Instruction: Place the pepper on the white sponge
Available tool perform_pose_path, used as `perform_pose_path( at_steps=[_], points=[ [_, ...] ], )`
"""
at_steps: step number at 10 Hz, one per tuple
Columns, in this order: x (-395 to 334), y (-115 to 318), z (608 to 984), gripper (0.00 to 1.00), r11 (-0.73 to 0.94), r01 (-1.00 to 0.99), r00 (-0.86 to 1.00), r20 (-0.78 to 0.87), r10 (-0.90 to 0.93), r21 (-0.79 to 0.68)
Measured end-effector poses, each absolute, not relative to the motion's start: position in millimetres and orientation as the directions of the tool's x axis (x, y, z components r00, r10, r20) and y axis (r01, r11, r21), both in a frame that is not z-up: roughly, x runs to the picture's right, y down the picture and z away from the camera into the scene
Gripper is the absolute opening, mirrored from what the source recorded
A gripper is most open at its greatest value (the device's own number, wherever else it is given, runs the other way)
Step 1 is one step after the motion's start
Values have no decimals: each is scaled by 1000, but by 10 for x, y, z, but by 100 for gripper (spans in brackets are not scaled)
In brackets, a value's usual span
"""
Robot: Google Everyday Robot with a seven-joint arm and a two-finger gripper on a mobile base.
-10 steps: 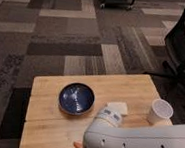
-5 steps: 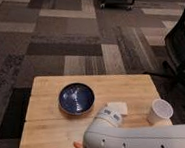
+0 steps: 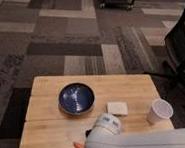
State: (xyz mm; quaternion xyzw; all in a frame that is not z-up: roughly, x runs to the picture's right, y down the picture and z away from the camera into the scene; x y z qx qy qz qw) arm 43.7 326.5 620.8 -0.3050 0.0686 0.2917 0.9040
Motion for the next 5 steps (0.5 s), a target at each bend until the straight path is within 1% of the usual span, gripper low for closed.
perform_pose_path(
  at_steps=[5],
  points=[
    [472,3464,6309,65,627,-566,823,-323,467,-536]
  ],
)
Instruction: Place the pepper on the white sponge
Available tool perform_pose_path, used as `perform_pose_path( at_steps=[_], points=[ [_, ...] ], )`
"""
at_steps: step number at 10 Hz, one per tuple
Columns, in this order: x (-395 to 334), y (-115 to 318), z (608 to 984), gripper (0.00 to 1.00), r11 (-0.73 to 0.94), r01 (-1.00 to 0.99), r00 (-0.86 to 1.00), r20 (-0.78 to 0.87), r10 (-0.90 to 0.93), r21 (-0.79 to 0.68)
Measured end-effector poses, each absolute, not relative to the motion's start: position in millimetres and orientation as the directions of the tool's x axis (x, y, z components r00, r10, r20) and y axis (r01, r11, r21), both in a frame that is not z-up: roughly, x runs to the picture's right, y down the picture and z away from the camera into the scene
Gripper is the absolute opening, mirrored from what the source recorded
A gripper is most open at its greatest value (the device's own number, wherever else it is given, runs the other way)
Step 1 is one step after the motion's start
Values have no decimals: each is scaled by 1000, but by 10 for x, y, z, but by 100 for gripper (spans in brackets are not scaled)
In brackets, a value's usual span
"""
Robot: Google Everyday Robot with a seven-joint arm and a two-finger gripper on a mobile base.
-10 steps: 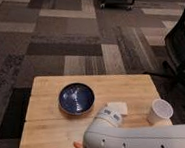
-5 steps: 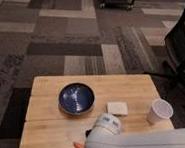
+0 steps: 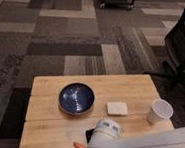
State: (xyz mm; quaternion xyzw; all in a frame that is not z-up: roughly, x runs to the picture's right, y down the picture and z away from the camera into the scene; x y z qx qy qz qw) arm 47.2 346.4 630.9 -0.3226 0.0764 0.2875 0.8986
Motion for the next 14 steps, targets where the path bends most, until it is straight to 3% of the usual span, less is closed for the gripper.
perform_pose_path(
  at_steps=[2,6,9,14],
  points=[
    [481,3487,6340,63,623,-567,822,-328,465,-539],
    [499,3500,6382,7,614,-574,818,-345,460,-542],
    [550,3316,6319,0,588,-618,785,-360,505,-522],
    [1201,2361,6181,0,603,-739,670,-424,609,-301]
  ],
)
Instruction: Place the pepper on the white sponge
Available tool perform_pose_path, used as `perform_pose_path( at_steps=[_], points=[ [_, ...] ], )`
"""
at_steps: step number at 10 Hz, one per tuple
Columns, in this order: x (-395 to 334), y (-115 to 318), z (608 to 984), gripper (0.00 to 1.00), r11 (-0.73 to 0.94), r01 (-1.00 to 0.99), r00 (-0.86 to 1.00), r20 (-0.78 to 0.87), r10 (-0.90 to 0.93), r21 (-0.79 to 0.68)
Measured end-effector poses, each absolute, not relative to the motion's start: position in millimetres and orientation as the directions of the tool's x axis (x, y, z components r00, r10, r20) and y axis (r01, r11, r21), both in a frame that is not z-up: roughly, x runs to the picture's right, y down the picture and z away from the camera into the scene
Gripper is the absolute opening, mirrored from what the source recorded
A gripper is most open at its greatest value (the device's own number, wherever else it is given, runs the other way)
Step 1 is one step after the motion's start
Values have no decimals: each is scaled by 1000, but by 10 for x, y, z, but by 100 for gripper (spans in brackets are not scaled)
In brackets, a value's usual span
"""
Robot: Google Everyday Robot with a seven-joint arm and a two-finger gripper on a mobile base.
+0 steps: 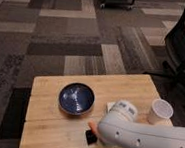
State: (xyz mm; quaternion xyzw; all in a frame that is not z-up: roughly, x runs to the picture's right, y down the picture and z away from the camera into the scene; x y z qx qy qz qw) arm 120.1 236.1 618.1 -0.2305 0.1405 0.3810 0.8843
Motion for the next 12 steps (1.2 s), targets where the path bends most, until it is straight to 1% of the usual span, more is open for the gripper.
perform_pose_path(
  at_steps=[7,9,10,12],
  points=[
    [1189,2358,6184,0,604,-737,672,-423,608,-302],
    [1413,2229,6351,0,590,-761,642,-449,622,-271],
    [1591,2064,6541,0,588,-772,624,-468,626,-244],
    [1769,1771,6800,0,603,-772,615,-480,625,-203]
  ],
)
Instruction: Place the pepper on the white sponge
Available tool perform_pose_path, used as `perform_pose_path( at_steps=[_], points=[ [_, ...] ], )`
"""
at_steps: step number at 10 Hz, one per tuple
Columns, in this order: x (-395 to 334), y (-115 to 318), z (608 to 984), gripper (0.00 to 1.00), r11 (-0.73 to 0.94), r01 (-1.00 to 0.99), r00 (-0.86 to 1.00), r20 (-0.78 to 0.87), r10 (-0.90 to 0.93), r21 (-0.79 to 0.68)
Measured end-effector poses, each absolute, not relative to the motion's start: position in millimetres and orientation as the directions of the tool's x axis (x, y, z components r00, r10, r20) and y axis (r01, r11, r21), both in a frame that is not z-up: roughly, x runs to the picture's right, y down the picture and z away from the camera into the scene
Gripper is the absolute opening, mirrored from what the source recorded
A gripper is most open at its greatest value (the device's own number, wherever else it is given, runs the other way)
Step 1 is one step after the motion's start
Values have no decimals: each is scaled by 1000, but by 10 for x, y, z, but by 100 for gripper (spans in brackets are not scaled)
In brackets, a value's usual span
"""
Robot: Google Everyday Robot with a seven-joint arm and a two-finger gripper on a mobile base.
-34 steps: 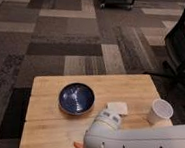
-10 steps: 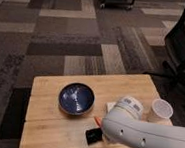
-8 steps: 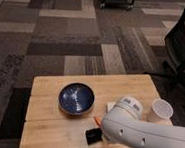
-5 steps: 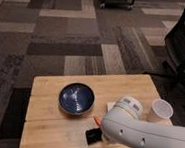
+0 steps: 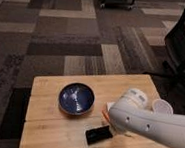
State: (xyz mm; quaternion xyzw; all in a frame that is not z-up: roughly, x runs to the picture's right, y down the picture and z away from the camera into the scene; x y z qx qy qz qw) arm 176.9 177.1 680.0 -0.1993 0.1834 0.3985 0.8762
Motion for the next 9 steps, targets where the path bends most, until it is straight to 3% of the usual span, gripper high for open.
perform_pose_path(
  at_steps=[3,9],
  points=[
    [1899,1287,7242,0,646,-748,628,-478,614,-152],
    [1914,1293,7239,0,645,-749,626,-480,615,-151]
  ],
)
